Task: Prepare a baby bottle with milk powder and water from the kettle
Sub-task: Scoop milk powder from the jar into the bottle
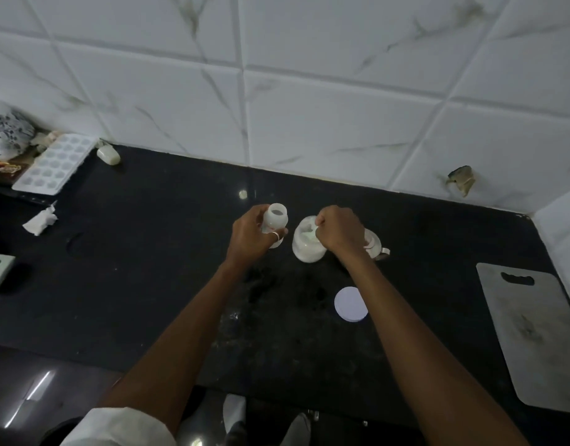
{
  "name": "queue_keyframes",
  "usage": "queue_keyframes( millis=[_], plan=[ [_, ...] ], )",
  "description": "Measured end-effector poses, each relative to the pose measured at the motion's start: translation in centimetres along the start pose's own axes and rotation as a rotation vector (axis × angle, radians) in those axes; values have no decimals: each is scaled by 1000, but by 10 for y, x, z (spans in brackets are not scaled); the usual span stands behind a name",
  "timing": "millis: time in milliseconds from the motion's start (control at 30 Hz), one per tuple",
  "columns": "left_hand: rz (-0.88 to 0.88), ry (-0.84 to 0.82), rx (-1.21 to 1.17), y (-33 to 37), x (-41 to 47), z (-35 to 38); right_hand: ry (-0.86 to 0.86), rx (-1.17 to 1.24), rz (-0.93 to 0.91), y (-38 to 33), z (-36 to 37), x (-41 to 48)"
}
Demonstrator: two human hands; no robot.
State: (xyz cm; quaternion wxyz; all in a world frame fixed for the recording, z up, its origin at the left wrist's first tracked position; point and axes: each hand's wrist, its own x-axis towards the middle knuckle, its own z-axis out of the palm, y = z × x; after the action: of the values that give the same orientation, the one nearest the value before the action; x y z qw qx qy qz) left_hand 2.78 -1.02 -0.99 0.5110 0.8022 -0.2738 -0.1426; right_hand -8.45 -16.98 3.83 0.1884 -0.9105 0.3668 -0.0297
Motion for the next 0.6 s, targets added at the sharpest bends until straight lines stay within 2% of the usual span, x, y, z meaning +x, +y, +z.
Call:
queue_keyframes(
  millis=[167, 300, 600],
  plan=[
    [-12, 7, -27, -10, 0, -1, -94, -189, -52, -4, 16, 14],
    [0, 9, -20, -16, -1, -1, -87, -244, -55, -2, 22, 18],
    [20, -12, -19, -7, 0, 3, -21, -190, -57, 4, 13, 11]
  ],
)
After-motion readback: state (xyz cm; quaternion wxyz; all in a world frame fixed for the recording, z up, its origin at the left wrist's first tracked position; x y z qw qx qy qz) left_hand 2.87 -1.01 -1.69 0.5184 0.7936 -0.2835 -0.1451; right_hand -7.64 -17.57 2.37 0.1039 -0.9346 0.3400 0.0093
